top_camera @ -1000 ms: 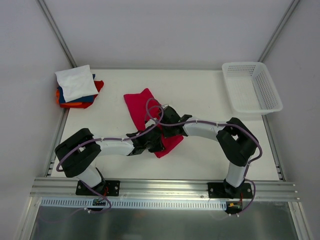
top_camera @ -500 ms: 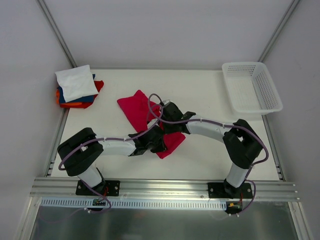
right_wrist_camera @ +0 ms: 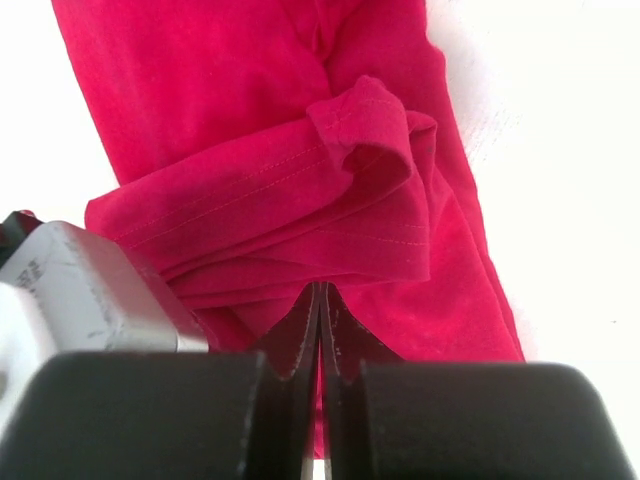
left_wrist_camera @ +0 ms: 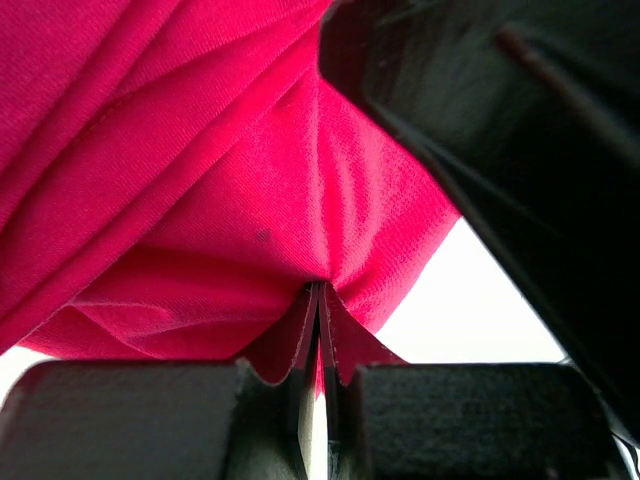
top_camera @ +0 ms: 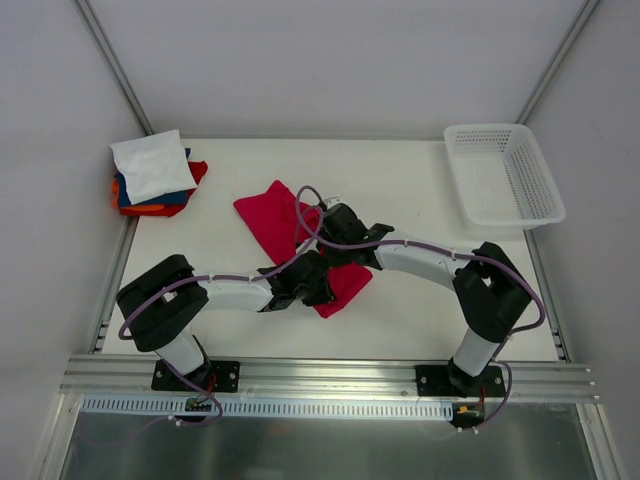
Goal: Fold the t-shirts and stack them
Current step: Fold the tshirt
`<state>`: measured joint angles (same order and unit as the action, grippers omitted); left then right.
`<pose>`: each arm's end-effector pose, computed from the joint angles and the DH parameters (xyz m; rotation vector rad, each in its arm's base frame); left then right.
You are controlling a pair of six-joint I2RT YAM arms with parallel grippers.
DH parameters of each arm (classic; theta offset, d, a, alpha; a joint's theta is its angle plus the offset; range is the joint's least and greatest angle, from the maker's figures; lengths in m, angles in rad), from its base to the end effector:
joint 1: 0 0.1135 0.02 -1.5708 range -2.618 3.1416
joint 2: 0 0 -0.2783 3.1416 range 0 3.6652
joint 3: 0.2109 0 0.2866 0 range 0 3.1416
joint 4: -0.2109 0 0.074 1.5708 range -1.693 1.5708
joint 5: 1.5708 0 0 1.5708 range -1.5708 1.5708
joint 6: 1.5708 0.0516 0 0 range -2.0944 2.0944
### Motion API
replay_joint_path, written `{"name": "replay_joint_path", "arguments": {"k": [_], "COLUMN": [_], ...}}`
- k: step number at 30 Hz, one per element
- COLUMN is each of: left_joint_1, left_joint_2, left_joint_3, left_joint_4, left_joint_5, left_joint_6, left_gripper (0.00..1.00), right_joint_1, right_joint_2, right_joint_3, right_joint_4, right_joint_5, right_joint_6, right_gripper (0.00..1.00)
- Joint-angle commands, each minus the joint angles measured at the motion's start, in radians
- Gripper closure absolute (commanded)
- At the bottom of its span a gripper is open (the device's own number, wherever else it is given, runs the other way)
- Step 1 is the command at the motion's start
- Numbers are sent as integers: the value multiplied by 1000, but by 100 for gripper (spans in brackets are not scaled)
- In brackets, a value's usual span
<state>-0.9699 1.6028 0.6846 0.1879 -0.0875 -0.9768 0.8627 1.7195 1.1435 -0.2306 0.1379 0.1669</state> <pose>0.1960 -0.2780 0.1218 -0.0568 2.4676 -0.8510 0.2756 0.3110 0.1961 -0.7530 2.2711 0.3294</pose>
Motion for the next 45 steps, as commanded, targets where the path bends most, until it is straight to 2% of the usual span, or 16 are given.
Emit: {"name": "replay_joint_path", "arguments": {"k": [1,13,20,45], "left_joint_1": [-23,-23,-29,-62], "left_joint_2": [39,54,59,75], "left_joint_3": [-25,-11,-2,-2], "left_joint_4": [-107,-100,-100,-93], "left_joint_5": [23,25,26,32], "left_joint_6": [30,30,32,12], "left_gripper": [100,100,100,100], "right_joint_1": [15,35,36,-11], "right_joint_2": [-7,-72,-20,218], "right_joint_3": [2,-66,-61,197], "right_joint_4": [22,22,43,86], "right_joint_5": [-11,5,0,-76], "right_joint_6": [2,17,16,-36], "right_gripper": [100,100,100,100]}}
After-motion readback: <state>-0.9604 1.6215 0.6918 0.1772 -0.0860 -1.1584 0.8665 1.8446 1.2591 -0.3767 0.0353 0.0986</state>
